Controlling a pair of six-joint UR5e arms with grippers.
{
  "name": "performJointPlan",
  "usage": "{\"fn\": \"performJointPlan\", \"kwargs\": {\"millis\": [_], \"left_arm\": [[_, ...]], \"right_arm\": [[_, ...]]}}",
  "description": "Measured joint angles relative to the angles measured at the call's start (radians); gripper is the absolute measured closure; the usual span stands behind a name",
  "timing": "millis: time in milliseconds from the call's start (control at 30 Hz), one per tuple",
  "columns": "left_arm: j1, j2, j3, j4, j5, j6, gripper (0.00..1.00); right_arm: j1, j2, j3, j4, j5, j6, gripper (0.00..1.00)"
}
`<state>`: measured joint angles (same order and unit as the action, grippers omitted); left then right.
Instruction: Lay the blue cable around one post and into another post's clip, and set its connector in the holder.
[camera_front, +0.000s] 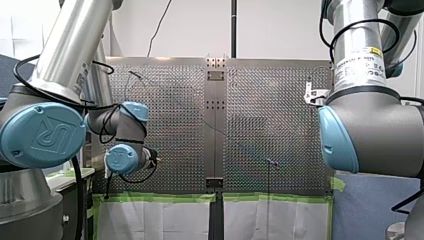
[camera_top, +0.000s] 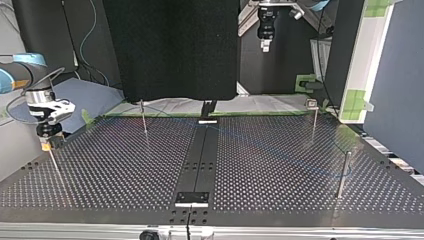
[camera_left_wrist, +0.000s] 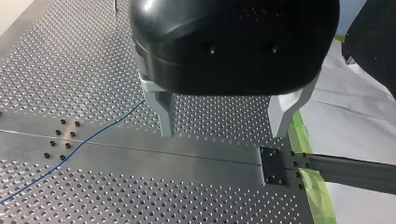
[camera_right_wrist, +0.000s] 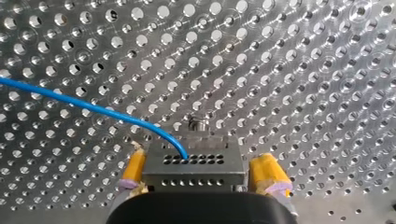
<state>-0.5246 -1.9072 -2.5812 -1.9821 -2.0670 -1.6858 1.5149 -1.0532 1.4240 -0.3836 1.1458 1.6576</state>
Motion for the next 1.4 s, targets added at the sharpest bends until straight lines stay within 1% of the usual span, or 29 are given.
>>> {"fn": "performJointPlan", "kwargs": {"millis": [467,700,1033,1233,1400], "left_arm": [[0.0,0.0,0.0,-0.002,0.0,0.0,0.0],[0.0,0.0,0.0,-0.004,0.0,0.0,0.0],[0.0,0.0,-0.001,-0.004,0.0,0.0,0.0],[0.0,0.0,-0.001,-0.004,0.0,0.0,0.0],[0.0,0.0,-0.001,-0.004,0.0,0.0,0.0]], "right_arm": [[0.0,0.001,0.0,0.007,0.008,-0.006,0.01],[0.0,0.001,0.0,0.008,0.035,-0.01,0.01],[0.0,0.001,0.0,0.009,0.046,-0.01,0.01],[0.0,0.001,0.0,0.014,0.062,-0.015,0.01],[0.0,0.001,0.0,0.015,0.068,-0.016,0.01]]}}
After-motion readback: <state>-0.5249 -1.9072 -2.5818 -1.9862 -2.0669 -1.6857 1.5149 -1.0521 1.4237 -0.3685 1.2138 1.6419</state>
